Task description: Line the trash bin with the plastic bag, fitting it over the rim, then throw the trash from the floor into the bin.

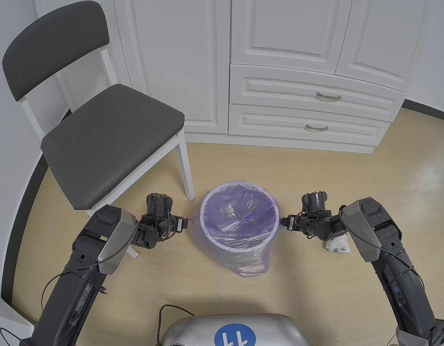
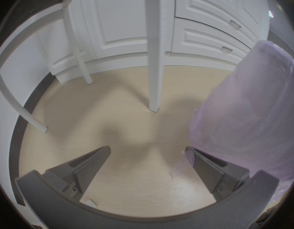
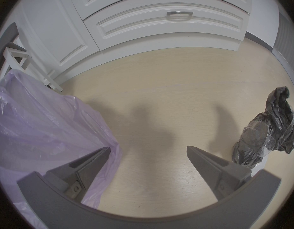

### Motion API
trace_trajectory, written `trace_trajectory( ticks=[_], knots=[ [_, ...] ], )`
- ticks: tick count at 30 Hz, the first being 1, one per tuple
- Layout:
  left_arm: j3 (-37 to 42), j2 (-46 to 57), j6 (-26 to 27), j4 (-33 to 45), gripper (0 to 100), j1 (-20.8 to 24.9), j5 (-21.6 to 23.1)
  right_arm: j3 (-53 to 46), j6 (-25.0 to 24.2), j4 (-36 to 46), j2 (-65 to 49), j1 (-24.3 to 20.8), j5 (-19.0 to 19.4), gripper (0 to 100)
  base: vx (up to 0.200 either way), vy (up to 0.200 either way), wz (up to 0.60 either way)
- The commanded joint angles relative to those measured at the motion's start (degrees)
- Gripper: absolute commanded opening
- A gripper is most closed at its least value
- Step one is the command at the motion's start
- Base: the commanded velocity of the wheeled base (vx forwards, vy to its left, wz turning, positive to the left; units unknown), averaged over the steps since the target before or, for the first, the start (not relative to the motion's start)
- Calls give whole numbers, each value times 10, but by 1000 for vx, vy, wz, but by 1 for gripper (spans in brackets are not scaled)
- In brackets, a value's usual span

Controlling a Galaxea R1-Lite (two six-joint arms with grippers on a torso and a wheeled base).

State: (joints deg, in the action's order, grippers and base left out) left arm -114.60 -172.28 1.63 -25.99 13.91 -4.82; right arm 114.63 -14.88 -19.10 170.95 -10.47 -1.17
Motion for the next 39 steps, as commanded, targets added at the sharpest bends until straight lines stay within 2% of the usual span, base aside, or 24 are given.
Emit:
trace_trajectory(
  ticks=[1, 6, 7, 8, 9, 11, 12, 14, 20, 23, 25, 26, 28, 29, 33, 34, 36, 37, 38, 39],
  knots=[
    [0, 4, -4, -6, 100, -2, -26, 0, -3, -7, 2, -3, -5, 100, 0, 0, 0],
    [37, 38, -17, -16, 100, -2, -39, 0, -11, -13, -20, 0, -7, 100, 0, 0, 0],
    [127, 99, -22, -42, 100, 2, -29, -15, -29, -13, -59, 8, -2, 100, 0, 0, 0],
    [177, 129, -20, -64, 100, 3, -22, -47, -31, -9, -84, 17, 3, 100, 0, 0, 0],
    [189, 136, -20, -70, 100, 3, -20, -57, -30, -9, -91, 19, 5, 100, 0, 0, 0],
    [296, 199, -13, -106, 100, 8, -7, -137, -15, -12, -149, 39, 51, 100, 0, 0, 0],
    [315, 211, -12, -107, 100, 9, -6, -150, -11, -14, -160, 42, 61, 100, 0, 0, 0],
    [410, 272, -8, -118, 100, 25, -5, -208, 10, -16, -211, 60, 91, 100, 0, 0, 0],
    [548, 390, -15, -156, 100, 64, -7, -312, 5, -44, -328, 69, 91, 100, 0, 0, 0],
    [593, 440, -25, -166, 100, 72, -9, -387, -13, -79, -390, 44, 74, 100, 0, 0, 0],
    [605, 450, -32, -171, 100, 74, -9, -400, -14, -91, -396, 33, 67, 100, 0, 0, 0],
    [657, 487, -66, -190, 100, 83, -8, -439, -9, -157, -403, -9, 22, 100, 0, 0, 0],
    [696, 506, -78, -215, 100, 84, -8, -448, -3, -189, -408, -40, -11, 100, 0, 0, 0],
    [701, 508, -79, -220, 100, 84, -8, -448, -1, -189, -409, -45, -15, 100, 0, 0, 0],
    [778, 508, -80, -337, 100, 81, -3, -397, 40, -112, -427, -120, -29, 100, 0, 0, 0],
    [782, 507, -80, -346, 100, 81, -3, -392, 41, -105, -427, -125, -30, 100, 0, 0, 0],
    [808, 495, -80, -408, 100, 81, -2, -334, 49, -30, -419, -162, -48, 100, 0, 0, 0],
    [809, 493, -80, -413, 100, 81, -1, -326, 49, -22, -417, -166, -51, 100, 0, 0, 0],
    [810, 485, -76, -439, 100, 81, -2, -283, 49, 27, -399, -184, -66, 100, 0, 0, 0],
    [810, 485, -76, -439, 100, 81, -2, -283, 49, 27, -399, -184, -66, 100, 0, 0, 0]
  ],
)
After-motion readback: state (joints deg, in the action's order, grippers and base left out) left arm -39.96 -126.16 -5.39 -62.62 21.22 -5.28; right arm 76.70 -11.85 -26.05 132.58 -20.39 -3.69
